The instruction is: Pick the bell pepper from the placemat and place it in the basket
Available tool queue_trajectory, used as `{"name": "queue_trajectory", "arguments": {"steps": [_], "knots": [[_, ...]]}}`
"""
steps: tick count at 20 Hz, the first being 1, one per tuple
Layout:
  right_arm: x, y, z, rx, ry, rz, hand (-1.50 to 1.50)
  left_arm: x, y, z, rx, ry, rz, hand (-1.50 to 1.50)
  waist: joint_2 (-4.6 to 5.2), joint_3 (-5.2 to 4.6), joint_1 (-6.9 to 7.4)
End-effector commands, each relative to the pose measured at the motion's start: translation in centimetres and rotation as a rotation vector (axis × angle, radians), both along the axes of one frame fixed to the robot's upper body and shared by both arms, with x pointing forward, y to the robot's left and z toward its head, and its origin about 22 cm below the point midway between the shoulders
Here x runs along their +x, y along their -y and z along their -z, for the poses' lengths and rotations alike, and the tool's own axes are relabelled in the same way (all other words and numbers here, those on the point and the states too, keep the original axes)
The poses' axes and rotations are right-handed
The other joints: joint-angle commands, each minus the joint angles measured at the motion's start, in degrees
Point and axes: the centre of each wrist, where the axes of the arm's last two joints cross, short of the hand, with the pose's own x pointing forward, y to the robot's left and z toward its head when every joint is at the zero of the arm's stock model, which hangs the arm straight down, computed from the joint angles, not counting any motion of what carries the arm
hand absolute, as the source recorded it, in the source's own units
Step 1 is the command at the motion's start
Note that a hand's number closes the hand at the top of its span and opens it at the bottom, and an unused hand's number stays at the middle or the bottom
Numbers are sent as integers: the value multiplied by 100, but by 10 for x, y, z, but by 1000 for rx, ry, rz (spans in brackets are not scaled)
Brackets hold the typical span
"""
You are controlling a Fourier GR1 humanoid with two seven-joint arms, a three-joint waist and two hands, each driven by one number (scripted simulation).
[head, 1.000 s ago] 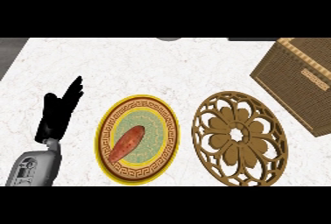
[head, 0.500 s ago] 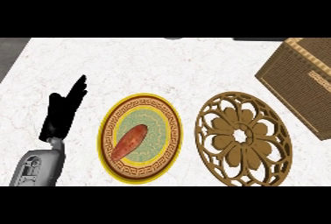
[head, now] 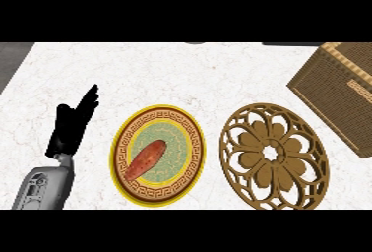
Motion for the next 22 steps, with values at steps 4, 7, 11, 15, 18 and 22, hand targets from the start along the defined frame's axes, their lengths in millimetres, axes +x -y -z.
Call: {"name": "queue_trajectory", "arguments": {"steps": [4, 7, 11, 15, 18, 22], "knots": [[20, 53, 36, 24, -29, -68, 150, -3, 7, -3, 8, 2, 7, 0, -1, 2, 46], [36, 45, 55, 1, -41, -85, 150, 7, 4, 0, 12, 6, -19, 0, -21, -3, -30], [52, 44, 82, -23, -84, -71, 150, 4, 4, -8, 12, 15, -6, 0, -9, -1, 29], [52, 59, 107, 142, -186, -19, 150, 0, 11, 11, 10, -3, -7, 0, 18, 0, 28], [61, 48, 123, 230, -210, -45, -150, 3, 1, 11, 3, -1, 1, 0, 2, 0, 2], [65, 47, 138, 271, -160, -57, -150, 11, 8, -9, 18, 20, -5, 0, 17, 7, 55]]}}
